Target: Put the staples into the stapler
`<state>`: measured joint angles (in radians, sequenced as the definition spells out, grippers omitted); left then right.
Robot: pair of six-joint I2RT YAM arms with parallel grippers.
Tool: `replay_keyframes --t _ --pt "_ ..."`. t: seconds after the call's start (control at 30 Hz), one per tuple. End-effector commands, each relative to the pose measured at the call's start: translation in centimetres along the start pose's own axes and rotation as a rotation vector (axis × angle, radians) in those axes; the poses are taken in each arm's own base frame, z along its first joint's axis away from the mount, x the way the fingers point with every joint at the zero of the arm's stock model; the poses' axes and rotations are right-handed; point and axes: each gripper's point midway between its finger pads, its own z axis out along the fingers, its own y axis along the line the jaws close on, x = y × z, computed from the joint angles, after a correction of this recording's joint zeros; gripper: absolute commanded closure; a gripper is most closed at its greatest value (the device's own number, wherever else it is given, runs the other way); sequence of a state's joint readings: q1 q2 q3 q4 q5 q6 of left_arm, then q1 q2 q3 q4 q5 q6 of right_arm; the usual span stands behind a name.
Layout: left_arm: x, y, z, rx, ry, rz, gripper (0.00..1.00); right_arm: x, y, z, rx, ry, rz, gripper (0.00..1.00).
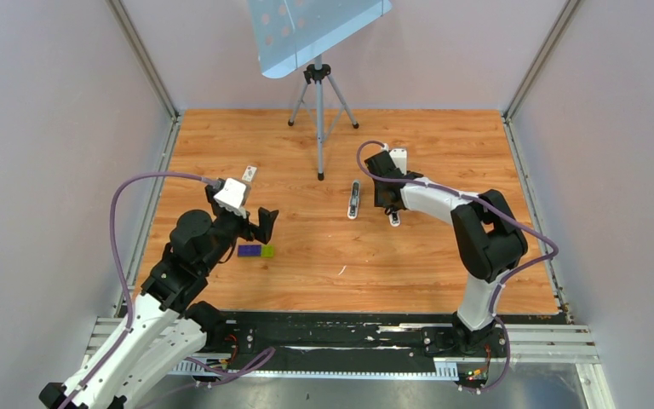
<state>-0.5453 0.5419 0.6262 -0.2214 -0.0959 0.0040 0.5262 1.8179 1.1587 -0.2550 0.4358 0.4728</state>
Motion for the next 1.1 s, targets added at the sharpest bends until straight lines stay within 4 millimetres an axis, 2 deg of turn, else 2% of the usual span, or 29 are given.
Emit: replay_keyframes --t 0.0,0.13,0.23,0.3,0.47,0.57,0.63,0.73,0.93,1.07 --pt "1.4 0.9 0.3 -0.048 0.046 0.021 0.0 -0.9 -0.8 -1.4 -0.012 -0.012 0.021 0.4" --pt "2.1 1.7 0.7 -0.105 0.105 -0.022 0.0 -0.9 -1.3 -4.2 -0.075 -0.035 0.029 0.22" --pt "2.7 2.5 1.0 -0.172 0.194 -0.05 0.0 -0.9 -1.9 -6.7 -0.135 -0.069 0.038 0.14" --pt "3.3 3.2 1.4 -0.229 0.261 -0.064 0.0 -1.0 -2.2 -8.3 -0.182 -0.104 0.029 0.01" --pt "5.5 4.4 3.3 -0.324 0.374 -0.101 0.01 -1.6 -1.5 -13.0 -0.377 -0.2 0.033 0.0" --pt "6.4 6.0 4.8 -0.405 0.357 -0.181 0.06 -2.1 -0.6 -15.6 -0.5 -0.26 0.011 0.0" --pt "7.3 7.3 5.9 -0.448 0.346 -0.205 0.11 -2.4 -1.0 -16.7 -0.521 -0.303 0.017 0.0" --pt "8.5 9.7 7.5 -0.496 0.345 -0.203 0.15 -2.3 -1.5 -17.2 -0.525 -0.332 0.001 0.0" --pt "12.8 13.6 10.8 -0.534 0.5 -0.239 0.23 -1.2 -3.6 -15.8 -0.403 -0.307 -0.019 0.0" --pt "14.9 14.5 14.0 -0.484 0.539 -0.181 0.23 -1.0 -3.1 -16.1 -0.44 -0.308 -0.038 0.02"
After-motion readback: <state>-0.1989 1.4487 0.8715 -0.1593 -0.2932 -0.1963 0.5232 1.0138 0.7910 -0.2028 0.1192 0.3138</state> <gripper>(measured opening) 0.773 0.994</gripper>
